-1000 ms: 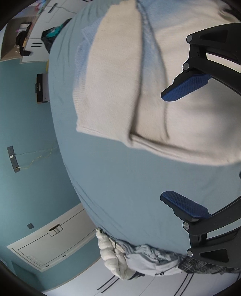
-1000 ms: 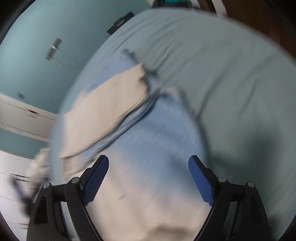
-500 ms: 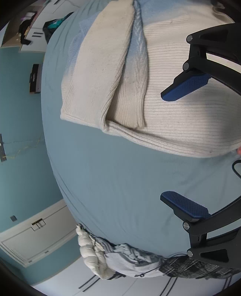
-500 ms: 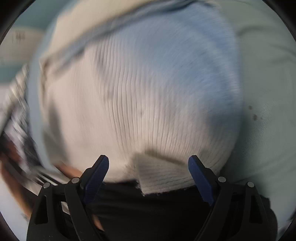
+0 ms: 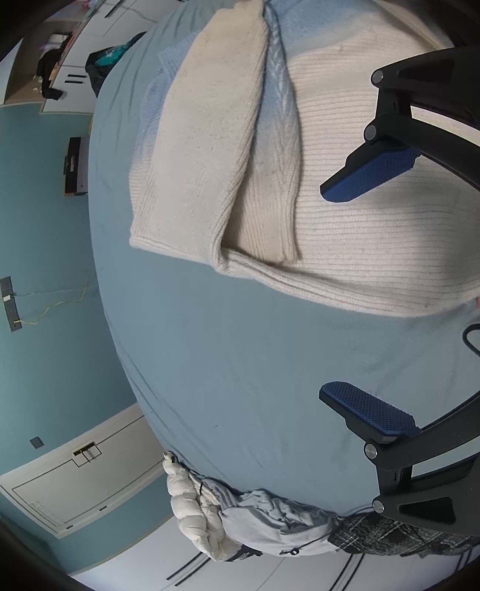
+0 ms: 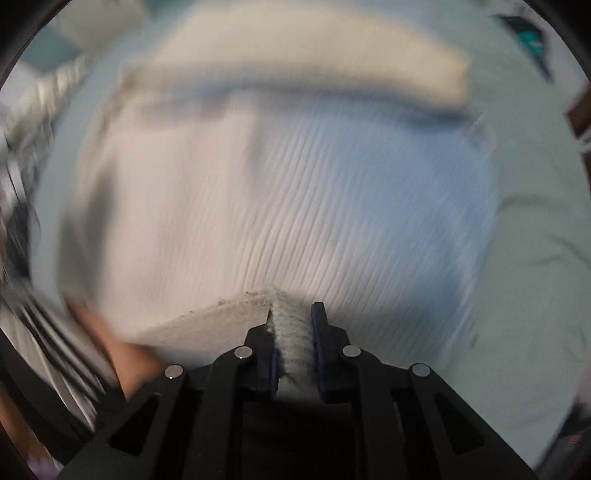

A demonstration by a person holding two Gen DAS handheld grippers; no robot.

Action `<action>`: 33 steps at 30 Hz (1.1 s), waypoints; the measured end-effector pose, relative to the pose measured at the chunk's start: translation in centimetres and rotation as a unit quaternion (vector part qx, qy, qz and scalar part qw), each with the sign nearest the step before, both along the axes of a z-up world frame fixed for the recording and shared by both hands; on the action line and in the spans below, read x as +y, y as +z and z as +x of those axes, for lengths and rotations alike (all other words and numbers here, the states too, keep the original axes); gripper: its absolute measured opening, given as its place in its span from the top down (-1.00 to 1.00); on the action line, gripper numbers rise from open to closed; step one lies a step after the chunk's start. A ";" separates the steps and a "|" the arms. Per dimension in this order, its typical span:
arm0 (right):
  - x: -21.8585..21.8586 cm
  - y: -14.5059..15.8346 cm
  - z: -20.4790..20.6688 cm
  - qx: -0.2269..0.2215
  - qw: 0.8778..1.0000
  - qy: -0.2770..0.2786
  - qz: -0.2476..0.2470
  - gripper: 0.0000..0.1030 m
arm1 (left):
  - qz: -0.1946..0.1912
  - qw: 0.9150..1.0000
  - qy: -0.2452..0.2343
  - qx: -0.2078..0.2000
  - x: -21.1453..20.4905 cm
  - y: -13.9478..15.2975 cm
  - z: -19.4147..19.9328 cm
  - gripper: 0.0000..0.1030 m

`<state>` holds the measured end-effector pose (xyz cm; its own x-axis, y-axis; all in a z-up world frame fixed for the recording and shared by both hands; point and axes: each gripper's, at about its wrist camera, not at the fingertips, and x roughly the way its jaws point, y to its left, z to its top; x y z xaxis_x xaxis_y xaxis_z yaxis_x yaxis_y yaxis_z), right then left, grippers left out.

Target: Fold small clothes

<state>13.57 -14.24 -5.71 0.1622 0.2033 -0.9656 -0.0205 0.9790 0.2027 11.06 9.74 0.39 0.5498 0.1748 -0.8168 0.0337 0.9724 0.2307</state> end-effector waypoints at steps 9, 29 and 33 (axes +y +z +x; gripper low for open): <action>-11.1 -5.0 3.5 -0.031 0.957 -0.277 0.083 0.63 | -0.040 0.999 -0.001 0.000 1.3 0.9 0.6 -0.92; -11.1 -2.6 2.9 -0.049 0.968 -0.222 0.108 -0.25 | 0.047 0.931 -0.345 0.111 -5.4 -9.9 3.6 -0.93; -10.2 -3.3 3.2 -0.024 0.977 -0.197 0.073 -0.25 | 0.051 0.941 -0.314 0.114 -5.8 -11.7 6.0 -0.93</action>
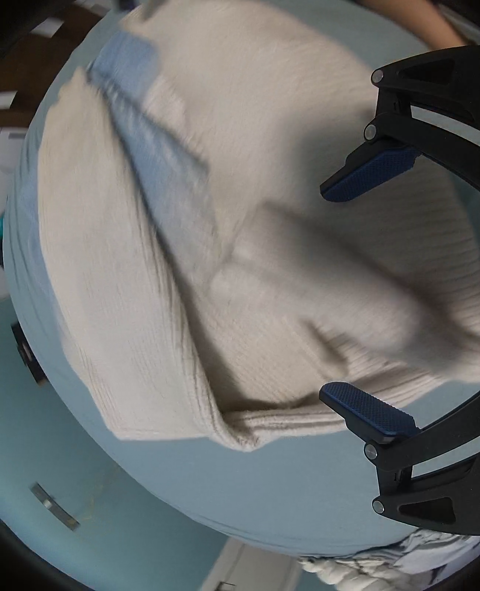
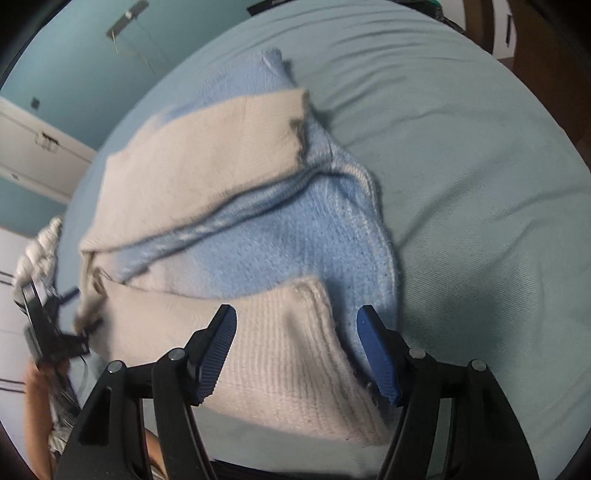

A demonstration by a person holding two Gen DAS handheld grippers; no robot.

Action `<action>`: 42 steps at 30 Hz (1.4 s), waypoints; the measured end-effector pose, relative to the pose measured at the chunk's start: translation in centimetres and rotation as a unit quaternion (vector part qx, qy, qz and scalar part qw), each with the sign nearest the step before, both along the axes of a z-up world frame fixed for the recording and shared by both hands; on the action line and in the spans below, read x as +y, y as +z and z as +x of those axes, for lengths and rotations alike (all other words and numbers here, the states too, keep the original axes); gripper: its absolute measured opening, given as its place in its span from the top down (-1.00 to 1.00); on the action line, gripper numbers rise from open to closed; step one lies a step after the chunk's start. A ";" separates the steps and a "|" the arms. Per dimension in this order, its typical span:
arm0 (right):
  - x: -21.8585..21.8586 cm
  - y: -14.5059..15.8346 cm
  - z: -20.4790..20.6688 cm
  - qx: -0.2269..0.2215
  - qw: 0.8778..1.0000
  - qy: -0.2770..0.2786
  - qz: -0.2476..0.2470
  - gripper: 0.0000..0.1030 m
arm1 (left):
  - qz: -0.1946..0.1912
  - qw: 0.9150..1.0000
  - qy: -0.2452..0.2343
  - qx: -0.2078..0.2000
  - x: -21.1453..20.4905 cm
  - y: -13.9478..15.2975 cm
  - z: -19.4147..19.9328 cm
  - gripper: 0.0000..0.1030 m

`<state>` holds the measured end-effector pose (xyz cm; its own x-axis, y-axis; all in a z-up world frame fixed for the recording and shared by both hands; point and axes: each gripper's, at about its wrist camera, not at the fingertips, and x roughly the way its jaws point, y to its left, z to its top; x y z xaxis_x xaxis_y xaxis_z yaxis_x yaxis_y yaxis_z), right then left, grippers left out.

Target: Fold small clothes

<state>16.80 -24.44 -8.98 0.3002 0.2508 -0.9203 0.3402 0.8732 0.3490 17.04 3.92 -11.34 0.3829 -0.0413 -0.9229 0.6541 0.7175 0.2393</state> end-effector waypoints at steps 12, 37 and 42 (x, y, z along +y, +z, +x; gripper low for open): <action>0.9 0.7 -0.9 0.019 0.999 0.024 -0.037 -0.24 | -0.123 0.988 0.083 0.051 1.5 3.5 0.3 0.77; 3.4 16.8 -17.0 -0.420 0.904 -0.038 -0.063 0.88 | -0.366 0.908 0.167 -0.116 14.3 23.1 -14.3 0.86; 3.8 19.3 -19.2 -0.486 0.868 -0.088 -0.054 0.89 | -0.410 0.884 0.177 -0.141 15.7 25.8 -17.7 0.88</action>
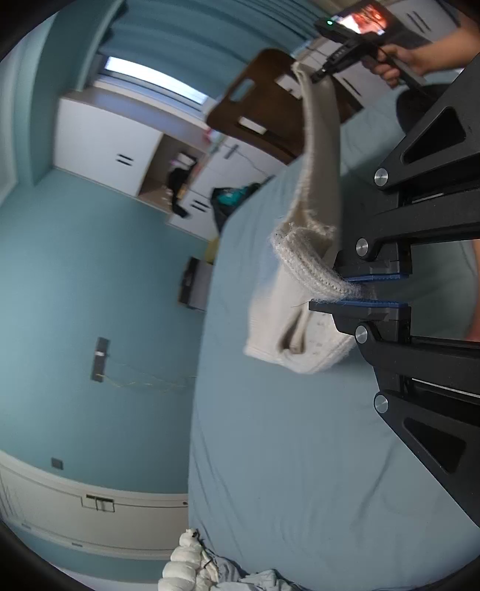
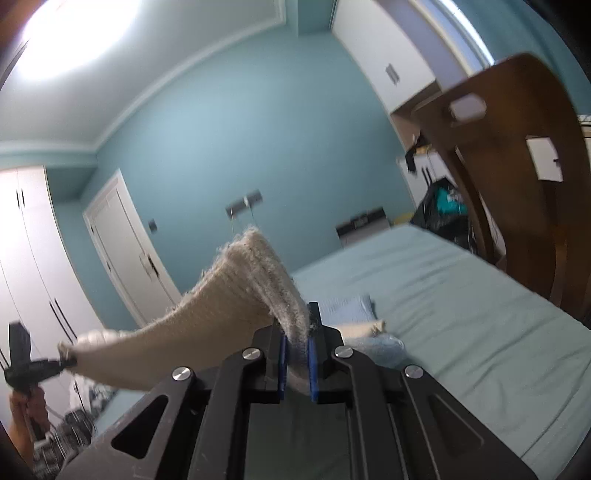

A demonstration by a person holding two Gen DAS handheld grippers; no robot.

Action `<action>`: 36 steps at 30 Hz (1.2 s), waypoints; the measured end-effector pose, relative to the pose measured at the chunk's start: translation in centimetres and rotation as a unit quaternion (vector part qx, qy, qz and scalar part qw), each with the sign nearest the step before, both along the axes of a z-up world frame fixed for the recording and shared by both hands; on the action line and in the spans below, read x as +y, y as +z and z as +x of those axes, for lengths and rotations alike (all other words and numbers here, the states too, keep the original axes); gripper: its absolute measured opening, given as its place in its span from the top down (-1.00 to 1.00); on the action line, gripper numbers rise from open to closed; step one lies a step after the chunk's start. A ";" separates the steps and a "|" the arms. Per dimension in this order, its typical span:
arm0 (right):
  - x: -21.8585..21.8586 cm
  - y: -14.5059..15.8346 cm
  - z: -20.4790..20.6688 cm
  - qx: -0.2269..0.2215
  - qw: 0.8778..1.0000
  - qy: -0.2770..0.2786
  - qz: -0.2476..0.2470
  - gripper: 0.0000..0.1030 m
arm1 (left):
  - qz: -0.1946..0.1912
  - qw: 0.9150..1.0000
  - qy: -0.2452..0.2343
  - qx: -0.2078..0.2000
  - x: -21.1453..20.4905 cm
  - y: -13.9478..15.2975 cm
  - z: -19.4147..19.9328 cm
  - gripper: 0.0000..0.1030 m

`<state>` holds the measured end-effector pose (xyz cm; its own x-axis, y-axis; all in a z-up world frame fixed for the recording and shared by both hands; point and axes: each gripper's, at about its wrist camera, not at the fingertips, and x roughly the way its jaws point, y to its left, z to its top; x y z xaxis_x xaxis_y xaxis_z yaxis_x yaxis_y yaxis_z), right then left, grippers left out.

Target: Fold small clothes

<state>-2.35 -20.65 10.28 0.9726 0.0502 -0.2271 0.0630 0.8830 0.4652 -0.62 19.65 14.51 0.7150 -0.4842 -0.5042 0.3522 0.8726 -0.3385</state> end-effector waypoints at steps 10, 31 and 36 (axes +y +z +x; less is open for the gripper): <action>-0.2 2.3 -4.7 -0.024 0.998 0.042 -0.050 0.89 | -0.009 0.999 -0.049 0.007 0.7 2.2 -5.6 0.88; -5.3 -10.1 29.4 0.278 0.960 0.017 0.023 0.25 | -0.079 0.940 0.066 0.325 -5.0 -14.9 32.6 0.76; -7.5 -16.4 29.4 0.371 0.924 -0.091 0.028 0.03 | 0.013 0.948 0.103 0.302 -6.5 -19.7 30.8 -1.00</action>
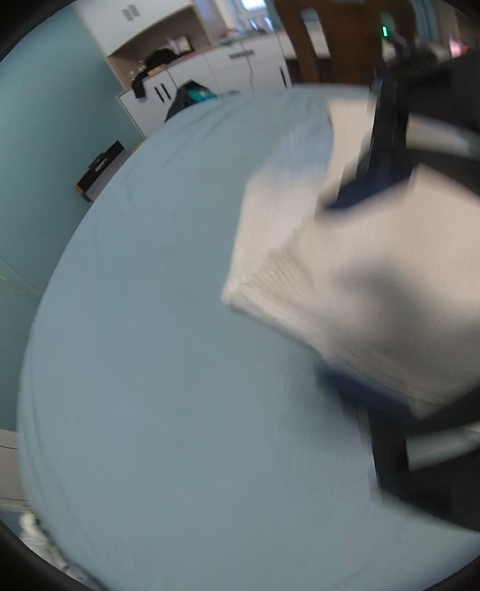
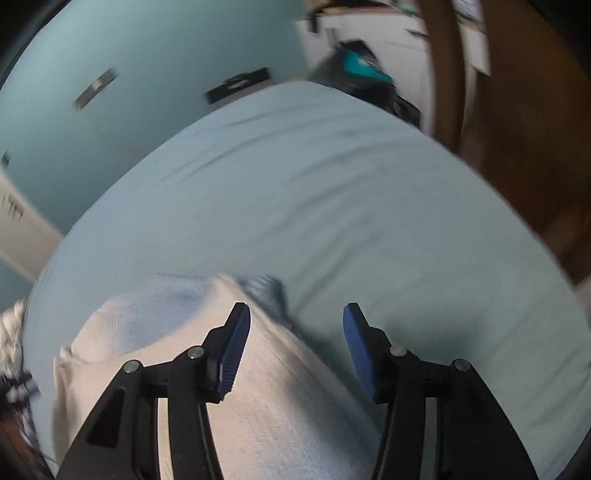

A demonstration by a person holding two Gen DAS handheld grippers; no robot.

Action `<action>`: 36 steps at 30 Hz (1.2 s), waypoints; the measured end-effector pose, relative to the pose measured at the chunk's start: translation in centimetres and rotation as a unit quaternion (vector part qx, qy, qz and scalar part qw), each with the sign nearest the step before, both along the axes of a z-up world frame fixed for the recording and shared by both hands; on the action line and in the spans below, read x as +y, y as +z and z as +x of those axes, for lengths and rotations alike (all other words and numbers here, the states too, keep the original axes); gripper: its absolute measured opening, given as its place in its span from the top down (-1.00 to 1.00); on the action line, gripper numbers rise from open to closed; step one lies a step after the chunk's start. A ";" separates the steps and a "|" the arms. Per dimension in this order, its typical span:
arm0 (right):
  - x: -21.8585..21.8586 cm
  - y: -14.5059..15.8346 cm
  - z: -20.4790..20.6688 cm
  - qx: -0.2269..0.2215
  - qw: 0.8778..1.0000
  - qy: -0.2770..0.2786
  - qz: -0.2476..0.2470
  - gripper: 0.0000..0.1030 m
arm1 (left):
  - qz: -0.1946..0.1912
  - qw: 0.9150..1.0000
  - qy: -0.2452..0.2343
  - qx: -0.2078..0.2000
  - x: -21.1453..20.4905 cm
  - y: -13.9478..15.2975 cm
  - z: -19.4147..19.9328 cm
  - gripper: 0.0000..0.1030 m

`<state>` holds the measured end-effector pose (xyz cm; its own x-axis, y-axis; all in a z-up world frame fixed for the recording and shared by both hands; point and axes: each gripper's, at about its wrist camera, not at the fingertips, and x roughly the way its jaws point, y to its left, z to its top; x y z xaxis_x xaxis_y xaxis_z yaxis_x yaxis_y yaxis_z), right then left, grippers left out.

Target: Fold small clothes

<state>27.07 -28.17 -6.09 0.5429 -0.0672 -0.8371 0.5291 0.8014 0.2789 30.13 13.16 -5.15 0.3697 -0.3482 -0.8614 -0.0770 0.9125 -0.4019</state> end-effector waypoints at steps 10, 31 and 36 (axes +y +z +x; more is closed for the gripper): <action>1.7 -1.2 1.1 0.024 0.989 0.146 -0.015 -0.16 | 0.151 0.974 -0.165 -0.022 -3.7 -3.0 -1.1 -0.96; 3.3 4.8 3.7 -0.145 0.972 0.090 -0.164 0.86 | 0.045 0.987 -0.031 -0.152 -1.0 3.1 2.0 0.81; 2.5 4.4 7.9 -0.164 0.973 0.076 -0.142 0.86 | 0.042 0.990 0.001 -0.135 -1.1 1.4 6.5 0.81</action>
<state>34.97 -25.62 -1.70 0.7992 -0.1686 -0.5769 0.3180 0.9331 0.1679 36.64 12.05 -3.76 0.5911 -0.2787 -0.7569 0.0208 0.9434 -0.3311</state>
